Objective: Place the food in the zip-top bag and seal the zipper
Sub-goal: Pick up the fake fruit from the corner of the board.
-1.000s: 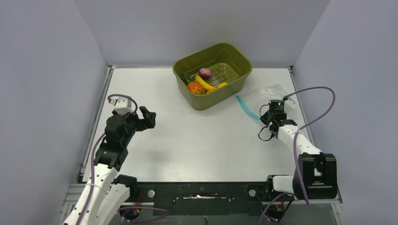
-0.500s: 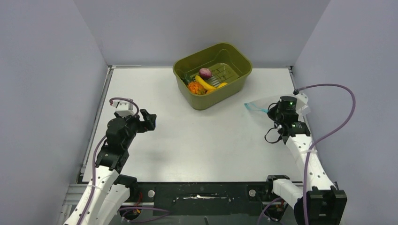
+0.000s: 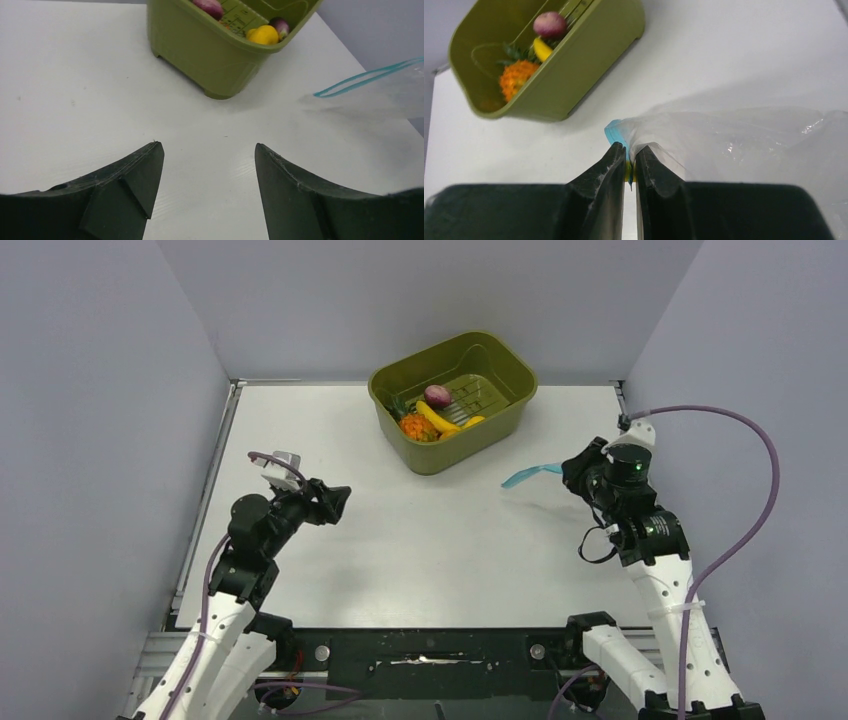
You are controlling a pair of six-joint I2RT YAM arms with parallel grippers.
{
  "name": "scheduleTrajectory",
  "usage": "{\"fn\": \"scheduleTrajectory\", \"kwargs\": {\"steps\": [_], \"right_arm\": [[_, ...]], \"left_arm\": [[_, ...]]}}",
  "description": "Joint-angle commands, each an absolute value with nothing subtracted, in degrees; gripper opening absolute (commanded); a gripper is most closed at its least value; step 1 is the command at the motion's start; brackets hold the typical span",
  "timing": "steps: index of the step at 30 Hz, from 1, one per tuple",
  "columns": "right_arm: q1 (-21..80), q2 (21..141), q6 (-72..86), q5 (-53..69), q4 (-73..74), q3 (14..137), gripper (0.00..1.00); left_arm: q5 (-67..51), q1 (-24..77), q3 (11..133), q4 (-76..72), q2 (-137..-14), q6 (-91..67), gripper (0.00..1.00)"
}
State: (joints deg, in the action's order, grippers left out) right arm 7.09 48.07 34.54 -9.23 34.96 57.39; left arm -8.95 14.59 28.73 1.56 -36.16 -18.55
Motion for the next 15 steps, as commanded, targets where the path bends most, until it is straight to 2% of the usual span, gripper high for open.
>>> {"fn": "scheduleTrajectory", "kwargs": {"steps": [1, 9, 15], "right_arm": [[10.4, 48.6, 30.6, 2.2, 36.7, 60.6, 0.01], [16.0, 49.7, 34.0, 21.4, 31.2, 58.4, 0.03], [23.0, 50.2, 39.3, 23.4, 22.4, 57.6, 0.02]], "left_arm": [[-19.4, 16.8, 29.3, -8.0, -36.1, -16.1, 0.66], [-26.6, 24.1, 31.0, -12.0, -36.8, -11.3, 0.64], [-29.8, 31.1, 28.9, -17.5, -39.1, -13.5, 0.64]]}}
